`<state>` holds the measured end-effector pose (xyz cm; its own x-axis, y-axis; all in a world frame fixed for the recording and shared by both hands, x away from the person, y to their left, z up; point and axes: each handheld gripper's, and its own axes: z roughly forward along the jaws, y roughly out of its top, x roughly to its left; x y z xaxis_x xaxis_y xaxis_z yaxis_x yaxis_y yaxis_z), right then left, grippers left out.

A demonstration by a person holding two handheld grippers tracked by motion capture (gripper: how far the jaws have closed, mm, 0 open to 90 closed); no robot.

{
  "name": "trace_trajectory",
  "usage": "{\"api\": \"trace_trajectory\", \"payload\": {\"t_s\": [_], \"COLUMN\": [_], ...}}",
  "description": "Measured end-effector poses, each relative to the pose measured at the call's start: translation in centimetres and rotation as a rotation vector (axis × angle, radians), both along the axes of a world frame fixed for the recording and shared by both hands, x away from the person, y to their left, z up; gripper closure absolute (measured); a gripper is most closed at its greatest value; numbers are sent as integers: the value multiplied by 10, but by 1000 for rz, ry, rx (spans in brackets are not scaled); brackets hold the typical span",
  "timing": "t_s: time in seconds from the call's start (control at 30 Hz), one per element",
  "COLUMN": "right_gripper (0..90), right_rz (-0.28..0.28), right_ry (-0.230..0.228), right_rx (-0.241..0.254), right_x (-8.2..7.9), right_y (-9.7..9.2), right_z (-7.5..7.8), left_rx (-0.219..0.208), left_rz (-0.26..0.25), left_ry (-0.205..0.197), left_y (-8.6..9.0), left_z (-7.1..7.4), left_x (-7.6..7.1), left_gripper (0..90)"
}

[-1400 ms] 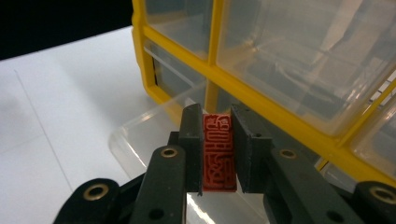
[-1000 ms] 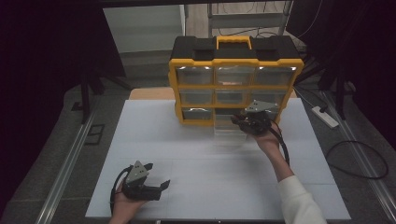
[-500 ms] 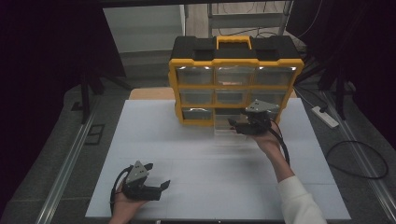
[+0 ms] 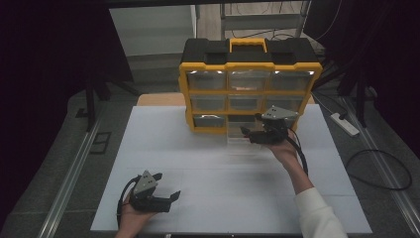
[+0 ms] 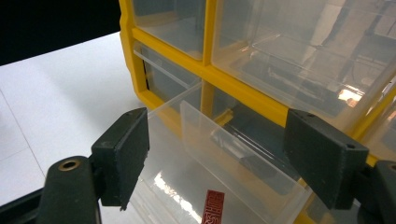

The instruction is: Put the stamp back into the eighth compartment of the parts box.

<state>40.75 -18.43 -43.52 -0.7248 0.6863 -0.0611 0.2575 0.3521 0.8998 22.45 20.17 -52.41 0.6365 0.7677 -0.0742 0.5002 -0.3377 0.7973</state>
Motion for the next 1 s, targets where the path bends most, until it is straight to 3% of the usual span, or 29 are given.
{"api": "trace_trajectory", "payload": {"t_s": [0.4,0.67,0.83,1.0], "right_gripper": [231,248,254,257], "right_rz": [15,0,-13,-17], "right_ry": [0,-24,-10,-17], "right_rx": [-1,15,46,28], "right_x": [-10,-38,-53,-67], "right_y": [-1,-20,-38,-50], "right_z": [7,13,9,3], "left_rx": [-1,-2,0,1], "left_rz": [1,-1,-3,-2], "left_ry": [-3,-4,-6,-6], "left_y": [1,1,1,1], "left_z": [0,0,0,0], "left_x": [-1,-3,-3,-2], "left_gripper": [82,82,82,82]}}
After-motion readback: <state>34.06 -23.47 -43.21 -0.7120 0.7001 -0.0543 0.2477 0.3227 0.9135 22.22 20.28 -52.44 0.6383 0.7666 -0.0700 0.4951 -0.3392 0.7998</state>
